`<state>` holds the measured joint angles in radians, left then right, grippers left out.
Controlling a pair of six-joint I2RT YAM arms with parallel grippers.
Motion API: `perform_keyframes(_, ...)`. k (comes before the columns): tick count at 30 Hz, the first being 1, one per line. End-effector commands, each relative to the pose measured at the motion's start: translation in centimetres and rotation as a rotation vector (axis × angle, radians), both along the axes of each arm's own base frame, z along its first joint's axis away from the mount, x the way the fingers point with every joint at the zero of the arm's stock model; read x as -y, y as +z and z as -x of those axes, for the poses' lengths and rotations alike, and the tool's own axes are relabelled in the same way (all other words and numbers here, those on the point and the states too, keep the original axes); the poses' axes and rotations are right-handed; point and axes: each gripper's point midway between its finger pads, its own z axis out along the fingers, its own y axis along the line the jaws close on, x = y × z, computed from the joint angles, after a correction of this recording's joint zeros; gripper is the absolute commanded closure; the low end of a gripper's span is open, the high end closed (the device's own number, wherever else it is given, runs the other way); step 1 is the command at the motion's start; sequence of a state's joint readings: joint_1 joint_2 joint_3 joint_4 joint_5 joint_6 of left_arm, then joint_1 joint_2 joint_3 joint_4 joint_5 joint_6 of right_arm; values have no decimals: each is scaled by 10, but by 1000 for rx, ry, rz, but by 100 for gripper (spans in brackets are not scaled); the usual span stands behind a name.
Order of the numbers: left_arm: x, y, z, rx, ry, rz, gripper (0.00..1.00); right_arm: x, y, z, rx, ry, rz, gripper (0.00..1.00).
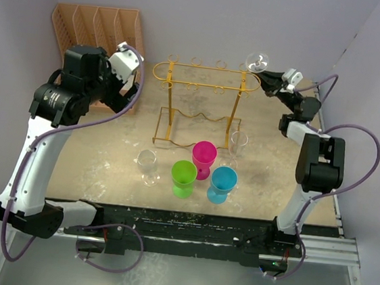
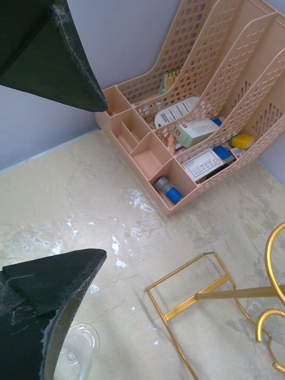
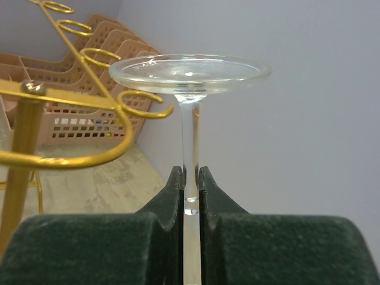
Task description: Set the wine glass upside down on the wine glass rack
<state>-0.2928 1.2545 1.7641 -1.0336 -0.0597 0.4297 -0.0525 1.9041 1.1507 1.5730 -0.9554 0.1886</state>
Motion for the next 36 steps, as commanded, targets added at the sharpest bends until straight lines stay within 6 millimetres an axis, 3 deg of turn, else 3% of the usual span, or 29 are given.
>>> perform_keyframes(1, 2, 6, -7, 29, 2, 19, 0, -7, 69, 30, 393, 42, 17, 100)
perform_keyframes(9, 10, 2, -10, -6, -30, 39, 0, -13, 60, 12, 374, 97, 36, 100)
perform_keyframes(21, 16, -2, -21, -30, -36, 40, 0, -22, 70, 6, 410, 130, 39, 100)
perform_keyframes(29, 14, -3, -26, -25, -25, 28, 0, -40, 66, 15, 411, 167, 49, 100)
perform_keyframes(36, 12, -4, -26, -22, -16, 21, 0, -43, 60, 19, 400, 173, 59, 100)
